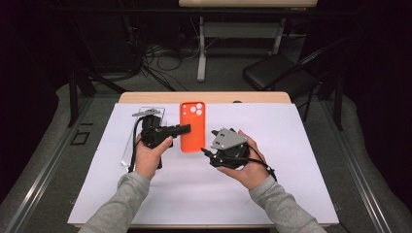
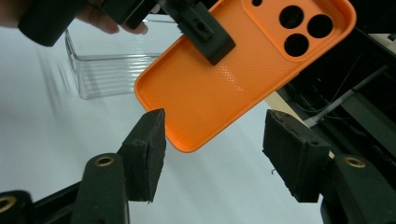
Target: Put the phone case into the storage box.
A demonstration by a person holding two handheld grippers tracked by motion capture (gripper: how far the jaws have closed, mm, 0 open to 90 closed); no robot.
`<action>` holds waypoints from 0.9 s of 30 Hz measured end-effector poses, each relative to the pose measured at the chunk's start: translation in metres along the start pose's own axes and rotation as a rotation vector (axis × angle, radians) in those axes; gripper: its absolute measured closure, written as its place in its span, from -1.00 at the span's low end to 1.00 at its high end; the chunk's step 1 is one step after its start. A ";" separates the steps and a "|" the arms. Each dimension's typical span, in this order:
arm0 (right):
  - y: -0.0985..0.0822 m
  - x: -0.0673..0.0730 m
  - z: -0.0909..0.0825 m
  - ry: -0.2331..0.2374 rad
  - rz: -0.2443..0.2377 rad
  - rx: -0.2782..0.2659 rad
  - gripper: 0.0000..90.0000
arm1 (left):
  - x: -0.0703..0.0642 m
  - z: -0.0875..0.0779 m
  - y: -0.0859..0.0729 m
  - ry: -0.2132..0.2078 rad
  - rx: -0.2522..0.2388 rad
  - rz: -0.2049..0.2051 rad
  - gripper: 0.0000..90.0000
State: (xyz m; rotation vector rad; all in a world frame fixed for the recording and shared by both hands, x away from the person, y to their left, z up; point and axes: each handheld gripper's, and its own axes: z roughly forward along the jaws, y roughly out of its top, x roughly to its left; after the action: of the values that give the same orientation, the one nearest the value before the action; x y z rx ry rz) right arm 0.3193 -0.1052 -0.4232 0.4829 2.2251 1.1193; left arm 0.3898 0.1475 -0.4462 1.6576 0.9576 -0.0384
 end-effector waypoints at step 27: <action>-0.010 -0.017 -0.005 0.039 0.242 -0.116 -0.11 | -0.009 -0.020 -0.022 -0.053 -0.118 0.131 0.78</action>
State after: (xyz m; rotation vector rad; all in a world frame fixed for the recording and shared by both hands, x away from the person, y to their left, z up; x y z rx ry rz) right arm 0.3285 -0.1236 -0.4224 0.6999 2.1612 1.3836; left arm 0.3620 0.1589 -0.4524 1.5990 0.7950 0.0615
